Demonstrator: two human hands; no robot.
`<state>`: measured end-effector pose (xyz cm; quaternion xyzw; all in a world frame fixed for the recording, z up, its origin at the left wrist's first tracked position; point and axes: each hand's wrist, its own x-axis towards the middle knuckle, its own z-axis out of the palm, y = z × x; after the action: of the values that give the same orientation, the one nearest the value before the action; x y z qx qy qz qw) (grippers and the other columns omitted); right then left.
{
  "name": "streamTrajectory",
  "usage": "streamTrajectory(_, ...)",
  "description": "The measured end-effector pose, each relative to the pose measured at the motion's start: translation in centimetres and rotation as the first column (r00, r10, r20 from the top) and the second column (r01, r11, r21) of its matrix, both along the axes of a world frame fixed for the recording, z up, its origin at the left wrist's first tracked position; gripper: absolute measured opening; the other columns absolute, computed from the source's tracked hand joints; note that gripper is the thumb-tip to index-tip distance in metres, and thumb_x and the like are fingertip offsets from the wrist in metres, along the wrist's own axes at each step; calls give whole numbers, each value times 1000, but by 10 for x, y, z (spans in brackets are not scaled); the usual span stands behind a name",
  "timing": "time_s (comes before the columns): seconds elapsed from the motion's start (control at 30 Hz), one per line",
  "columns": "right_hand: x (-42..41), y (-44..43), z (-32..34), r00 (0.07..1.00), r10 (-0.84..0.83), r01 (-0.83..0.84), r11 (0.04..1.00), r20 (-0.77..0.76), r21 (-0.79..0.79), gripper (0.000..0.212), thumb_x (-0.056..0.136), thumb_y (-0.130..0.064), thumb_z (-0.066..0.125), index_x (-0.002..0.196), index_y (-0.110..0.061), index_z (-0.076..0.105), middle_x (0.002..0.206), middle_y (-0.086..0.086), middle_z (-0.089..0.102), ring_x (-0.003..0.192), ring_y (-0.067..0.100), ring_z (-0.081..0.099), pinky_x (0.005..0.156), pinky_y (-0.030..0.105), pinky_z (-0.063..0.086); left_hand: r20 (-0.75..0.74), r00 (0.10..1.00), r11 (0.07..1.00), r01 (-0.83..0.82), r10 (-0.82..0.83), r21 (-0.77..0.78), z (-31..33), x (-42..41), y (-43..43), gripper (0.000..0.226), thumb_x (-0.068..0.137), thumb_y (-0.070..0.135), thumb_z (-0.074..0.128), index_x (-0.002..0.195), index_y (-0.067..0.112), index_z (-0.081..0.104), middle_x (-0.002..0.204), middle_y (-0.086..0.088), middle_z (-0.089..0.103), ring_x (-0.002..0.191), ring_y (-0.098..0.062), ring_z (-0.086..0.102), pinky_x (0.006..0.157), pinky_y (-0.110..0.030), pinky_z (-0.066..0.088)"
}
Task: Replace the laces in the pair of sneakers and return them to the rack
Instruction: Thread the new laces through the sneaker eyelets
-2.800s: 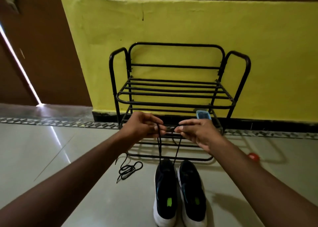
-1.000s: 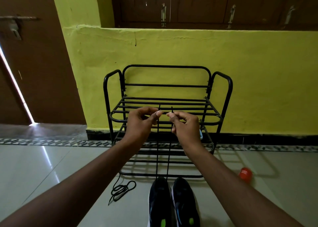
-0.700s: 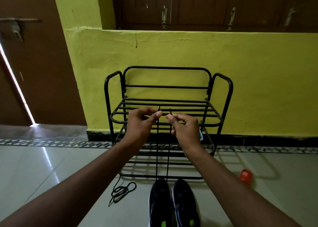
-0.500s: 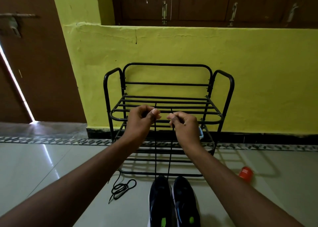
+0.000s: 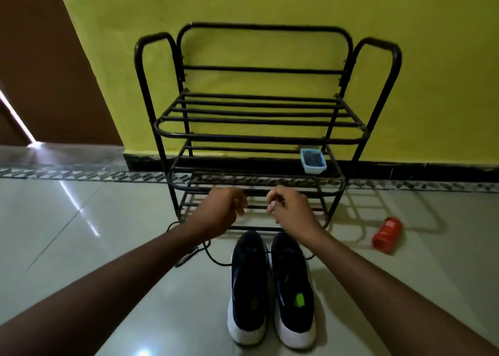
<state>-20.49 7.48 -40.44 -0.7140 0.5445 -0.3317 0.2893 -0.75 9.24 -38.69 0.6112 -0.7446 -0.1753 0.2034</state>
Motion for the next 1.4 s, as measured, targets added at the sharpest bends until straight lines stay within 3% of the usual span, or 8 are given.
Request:
streamTrajectory(0.07,-1,-1,-26,992,20,-14,999,-125,44,14,91,-6,58,92,-14,69,86,2,71,76,11,64,72,26,51,148,988,994,34,-49,105,-30,-1,-1,35,88,-4,53,109,18,71,103,2,74,99,-15,68,83,-31,56)
streamTrajectory(0.2,2,-2,-80,926,112,-52,983,-359,174,19,80,-16,60,93,-25,71,89,-1,70,84,18,67,75,36,59,320,934,977,98,-156,192,-87,3,0,33,88,28,67,120,22,68,119,1,70,113,-22,64,92,-42,54)
streamTrajectory(0.37,7,-2,-116,860,186,-85,970,-475,226,30,82,-12,66,108,-27,70,113,1,67,108,21,61,93,34,52,437,885,972,63,-159,226,-129,-3,1,37,91,30,62,126,19,62,117,-7,69,114,-30,61,91,-42,51)
streamTrajectory(0.6,5,-16,-122,867,181,-101,976,-465,192,18,83,-15,74,97,-25,75,93,-3,75,91,15,69,80,26,53,419,898,970,30,-131,240,-146,2,-2,36,88,39,70,122,28,64,113,-1,70,111,-25,62,84,-36,49)
streamTrajectory(0.8,6,-10,-117,872,180,-112,979,-455,171,16,85,-20,76,99,-28,76,94,-4,75,90,13,69,82,27,54,503,851,983,74,-151,171,-142,-9,0,64,87,38,70,144,27,42,139,2,56,129,-26,45,97,-42,42)
streamTrajectory(1.07,0,-9,-106,910,110,-80,993,-400,91,15,81,-15,74,89,-28,75,86,-6,74,83,13,69,74,30,57,605,777,984,101,-170,147,-138,-22,7,49,91,31,67,135,21,48,139,3,57,131,-26,39,96,-41,34)
streamTrajectory(1.27,-5,-10,-104,914,147,-118,988,-378,100,12,82,-26,77,94,-29,75,88,-6,74,83,13,69,77,35,59,545,823,979,68,-163,190,-140,-17,6,48,91,34,67,135,27,49,129,1,61,131,-25,38,95,-43,32)
streamTrajectory(1.4,-9,-8,-96,983,53,-57,998,-176,-16,15,89,-24,72,102,-22,79,93,-6,77,86,6,70,83,34,59,344,939,988,-50,-4,146,-124,-8,3,35,97,31,61,131,35,60,124,5,65,131,-19,46,105,-45,25)
